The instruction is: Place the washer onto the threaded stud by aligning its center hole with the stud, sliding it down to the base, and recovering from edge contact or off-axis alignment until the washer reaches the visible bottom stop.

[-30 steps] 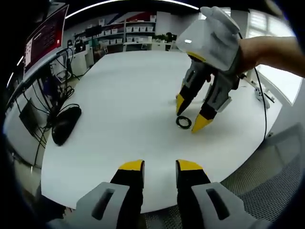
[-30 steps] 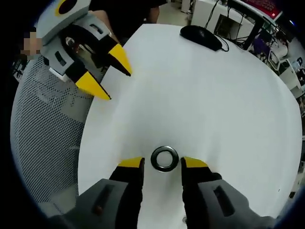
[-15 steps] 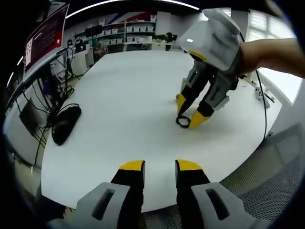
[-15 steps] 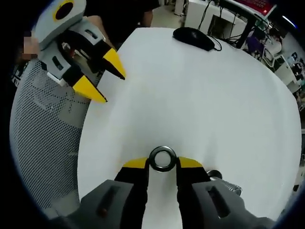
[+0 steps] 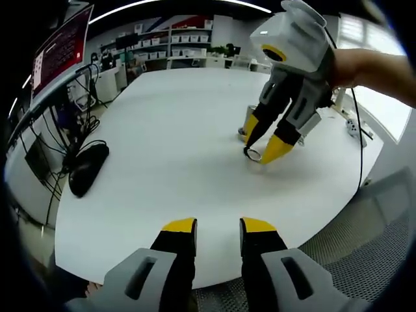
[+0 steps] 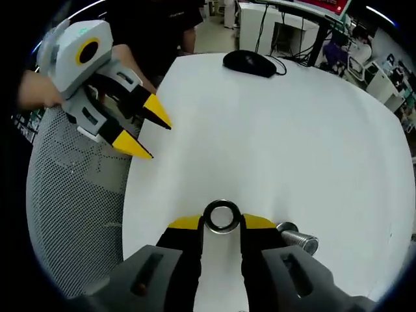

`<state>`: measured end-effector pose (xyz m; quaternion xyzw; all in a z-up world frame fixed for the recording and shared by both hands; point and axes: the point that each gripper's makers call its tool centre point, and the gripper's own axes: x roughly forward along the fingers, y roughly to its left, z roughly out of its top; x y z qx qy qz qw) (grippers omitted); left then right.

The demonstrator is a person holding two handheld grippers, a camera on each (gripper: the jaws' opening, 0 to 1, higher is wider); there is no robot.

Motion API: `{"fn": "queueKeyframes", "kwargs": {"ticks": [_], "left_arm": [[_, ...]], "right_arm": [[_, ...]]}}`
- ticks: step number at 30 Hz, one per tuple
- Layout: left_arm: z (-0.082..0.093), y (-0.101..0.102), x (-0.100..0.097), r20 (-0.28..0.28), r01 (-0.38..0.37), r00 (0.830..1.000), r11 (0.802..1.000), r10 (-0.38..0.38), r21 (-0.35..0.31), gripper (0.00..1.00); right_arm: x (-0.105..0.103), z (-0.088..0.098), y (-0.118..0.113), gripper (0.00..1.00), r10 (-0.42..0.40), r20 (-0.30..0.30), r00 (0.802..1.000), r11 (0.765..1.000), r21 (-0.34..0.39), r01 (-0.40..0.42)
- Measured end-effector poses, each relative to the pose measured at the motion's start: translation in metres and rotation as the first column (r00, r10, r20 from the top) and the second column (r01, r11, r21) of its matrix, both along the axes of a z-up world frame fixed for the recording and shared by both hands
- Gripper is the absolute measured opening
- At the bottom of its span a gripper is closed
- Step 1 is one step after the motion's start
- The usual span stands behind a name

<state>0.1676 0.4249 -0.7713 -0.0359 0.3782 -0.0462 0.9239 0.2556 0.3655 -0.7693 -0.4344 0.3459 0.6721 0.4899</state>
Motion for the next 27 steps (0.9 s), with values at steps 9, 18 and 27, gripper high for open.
{"fn": "queueKeyframes", "kwargs": {"ticks": [9,18,27], "left_arm": [[0.0,0.0,0.0,0.002,0.001,1.0,1.0,-0.001,-0.002,0.24],[0.0,-0.001,0.0,-0.001,0.001,1.0,1.0,-0.001,0.0,0.24],[0.001,0.0,0.0,0.0,-0.001,1.0,1.0,0.001,0.0,0.24]], "right_arm": [[0.007,0.018,-0.009,0.23,-0.006,0.003,1.0,1.0,-0.01,0.006],[0.018,0.032,-0.012,0.23,-0.008,0.025,1.0,1.0,-0.022,0.008],[0.03,0.048,-0.012,0.23,0.011,0.071,0.997,1.0,-0.027,-0.009]]}}
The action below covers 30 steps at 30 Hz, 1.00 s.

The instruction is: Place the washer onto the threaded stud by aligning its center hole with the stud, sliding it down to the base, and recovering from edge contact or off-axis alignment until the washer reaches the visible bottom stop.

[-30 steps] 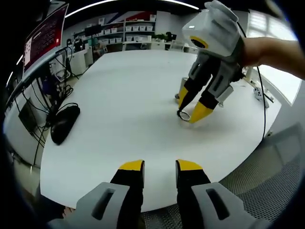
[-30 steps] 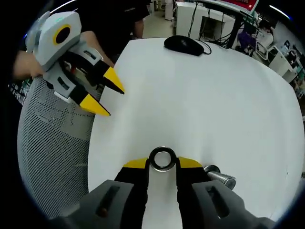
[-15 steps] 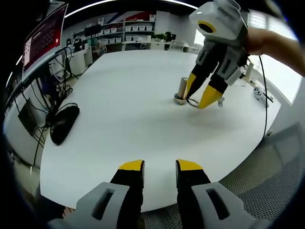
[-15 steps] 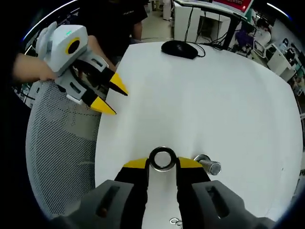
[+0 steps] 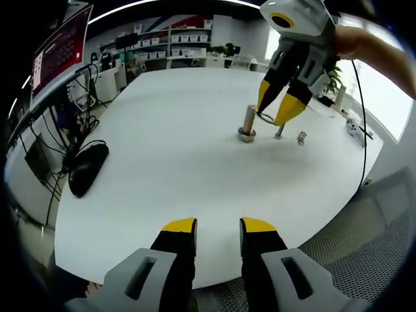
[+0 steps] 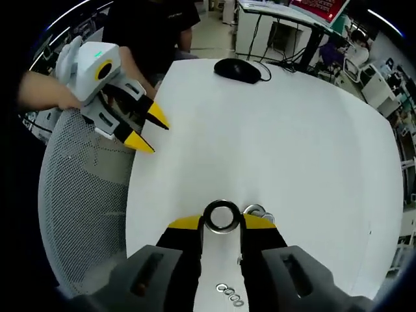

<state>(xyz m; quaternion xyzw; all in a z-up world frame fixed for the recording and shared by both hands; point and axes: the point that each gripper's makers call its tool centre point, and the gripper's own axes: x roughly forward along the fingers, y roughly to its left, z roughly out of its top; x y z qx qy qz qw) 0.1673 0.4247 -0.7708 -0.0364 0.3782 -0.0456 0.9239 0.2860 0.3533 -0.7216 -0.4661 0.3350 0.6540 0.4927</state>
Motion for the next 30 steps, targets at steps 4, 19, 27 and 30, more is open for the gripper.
{"fn": "queueKeyframes", "kwargs": {"ticks": [4,19,27,30], "left_arm": [[0.0,0.0,0.0,0.0,-0.001,1.0,1.0,0.001,0.0,0.24],[0.0,0.001,0.0,0.001,-0.007,1.0,1.0,0.007,-0.001,0.24],[0.0,0.001,0.0,0.002,-0.013,1.0,1.0,0.013,-0.006,0.24],[0.0,0.001,0.0,0.0,-0.013,1.0,1.0,0.013,-0.006,0.24]], "right_arm": [[0.007,0.006,0.001,0.23,0.004,0.023,1.0,1.0,-0.005,-0.004],[0.035,0.004,0.004,0.23,0.043,0.116,0.992,0.998,-0.048,-0.037],[0.04,-0.007,0.004,0.23,0.049,0.126,0.991,0.996,-0.079,-0.039],[0.041,-0.008,0.005,0.23,0.044,0.122,0.991,0.996,-0.078,-0.035]]}}
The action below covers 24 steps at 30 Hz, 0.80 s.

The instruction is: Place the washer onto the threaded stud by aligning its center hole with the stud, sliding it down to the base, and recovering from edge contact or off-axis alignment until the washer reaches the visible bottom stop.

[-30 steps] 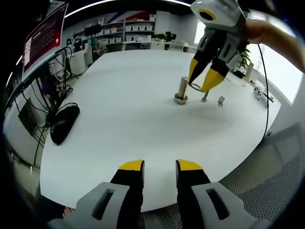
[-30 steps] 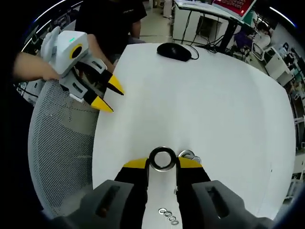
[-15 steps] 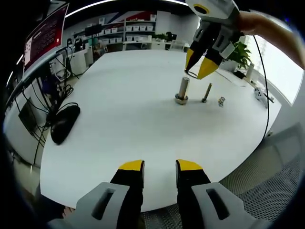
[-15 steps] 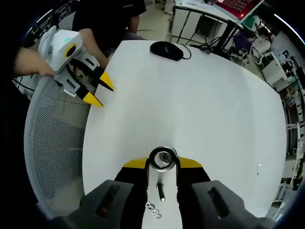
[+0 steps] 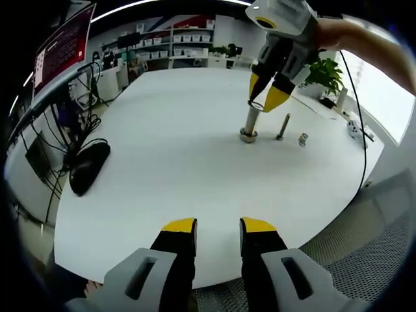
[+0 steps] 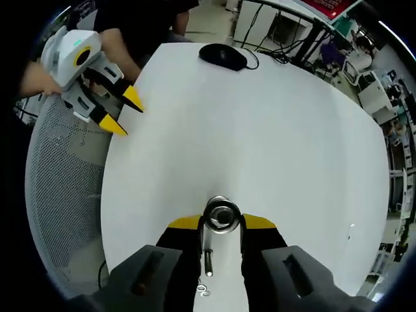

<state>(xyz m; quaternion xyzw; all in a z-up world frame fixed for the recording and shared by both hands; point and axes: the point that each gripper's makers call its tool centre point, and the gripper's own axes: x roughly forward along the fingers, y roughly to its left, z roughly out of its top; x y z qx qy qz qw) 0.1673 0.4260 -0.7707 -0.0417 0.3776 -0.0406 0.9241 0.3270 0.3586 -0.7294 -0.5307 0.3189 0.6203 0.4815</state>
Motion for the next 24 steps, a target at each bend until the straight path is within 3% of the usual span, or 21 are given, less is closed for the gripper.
{"fn": "queueKeyframes", "kwargs": {"ticks": [24], "left_arm": [[0.0,0.001,0.0,0.001,-0.008,1.0,1.0,0.008,-0.008,0.24]], "right_arm": [[0.005,-0.038,-0.002,0.23,0.016,-0.024,1.0,0.998,-0.061,-0.018]]}}
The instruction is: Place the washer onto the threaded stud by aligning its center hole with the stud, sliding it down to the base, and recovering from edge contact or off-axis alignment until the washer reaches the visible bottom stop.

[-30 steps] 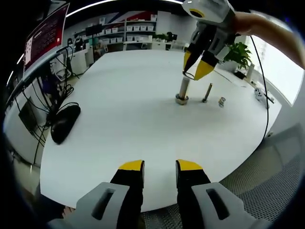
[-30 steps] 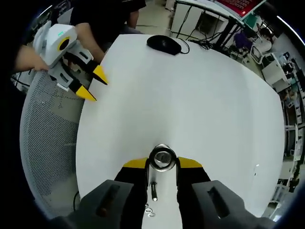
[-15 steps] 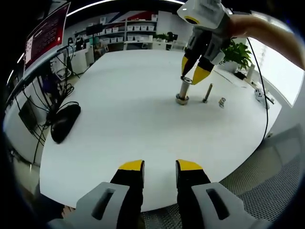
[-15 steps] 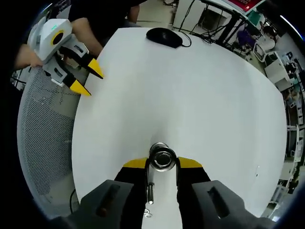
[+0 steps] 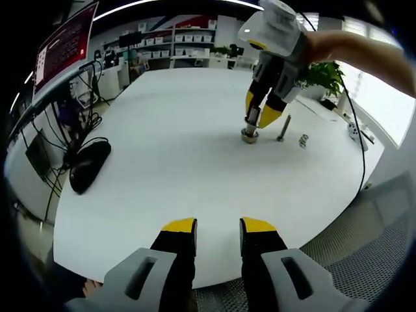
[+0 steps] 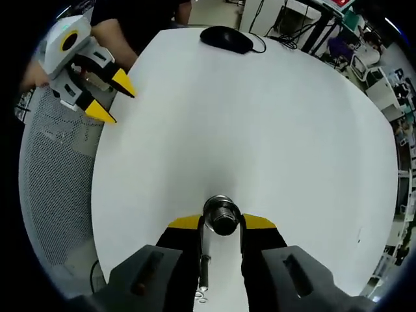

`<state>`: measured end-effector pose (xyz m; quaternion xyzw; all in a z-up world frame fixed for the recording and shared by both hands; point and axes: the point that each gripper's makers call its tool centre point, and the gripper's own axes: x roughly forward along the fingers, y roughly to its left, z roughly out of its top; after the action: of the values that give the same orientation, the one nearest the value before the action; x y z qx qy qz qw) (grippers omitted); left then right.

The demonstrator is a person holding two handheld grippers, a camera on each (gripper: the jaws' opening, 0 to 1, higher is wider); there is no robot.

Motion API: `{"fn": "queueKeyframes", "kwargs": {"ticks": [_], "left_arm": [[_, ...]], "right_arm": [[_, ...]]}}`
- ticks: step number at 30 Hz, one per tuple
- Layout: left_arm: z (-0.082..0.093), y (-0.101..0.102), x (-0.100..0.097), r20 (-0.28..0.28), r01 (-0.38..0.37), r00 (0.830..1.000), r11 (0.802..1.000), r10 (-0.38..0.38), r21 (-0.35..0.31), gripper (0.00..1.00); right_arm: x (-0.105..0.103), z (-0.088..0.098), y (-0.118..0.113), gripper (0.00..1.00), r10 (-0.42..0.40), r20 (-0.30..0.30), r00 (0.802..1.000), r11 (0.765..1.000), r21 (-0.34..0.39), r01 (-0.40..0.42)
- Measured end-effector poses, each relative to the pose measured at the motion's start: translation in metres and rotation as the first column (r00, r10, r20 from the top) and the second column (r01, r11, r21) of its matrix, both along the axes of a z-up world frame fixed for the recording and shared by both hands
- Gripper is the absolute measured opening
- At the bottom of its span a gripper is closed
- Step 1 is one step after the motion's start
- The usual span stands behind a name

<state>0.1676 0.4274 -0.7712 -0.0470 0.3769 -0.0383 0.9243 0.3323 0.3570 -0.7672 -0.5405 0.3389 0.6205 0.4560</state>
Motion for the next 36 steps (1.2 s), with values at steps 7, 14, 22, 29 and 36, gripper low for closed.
{"fn": "queueKeyframes", "kwargs": {"ticks": [7,14,22,29,36], "left_arm": [[0.0,0.0,0.0,0.0,-0.004,1.0,1.0,0.004,-0.001,0.24],[0.0,0.001,0.0,0.0,-0.008,1.0,1.0,0.008,-0.001,0.24],[0.001,0.001,0.0,0.001,-0.012,1.0,1.0,0.012,-0.001,0.24],[0.0,-0.001,0.0,0.0,0.002,1.0,1.0,-0.002,0.001,0.24],[-0.001,-0.002,-0.001,-0.004,0.007,1.0,1.0,-0.007,-0.001,0.24]], "right_arm": [[-0.002,-0.008,-0.001,0.23,-0.009,-0.012,1.0,1.0,-0.005,0.009],[-0.003,-0.014,-0.001,0.24,-0.005,-0.016,1.0,1.0,-0.008,0.004],[0.001,-0.014,-0.004,0.32,0.025,-0.001,1.0,0.999,0.03,-0.025],[0.007,0.005,-0.013,0.32,-0.047,0.005,0.999,0.993,0.111,0.047],[0.018,0.031,-0.037,0.33,-0.138,0.027,0.99,0.971,0.198,0.13]]}}
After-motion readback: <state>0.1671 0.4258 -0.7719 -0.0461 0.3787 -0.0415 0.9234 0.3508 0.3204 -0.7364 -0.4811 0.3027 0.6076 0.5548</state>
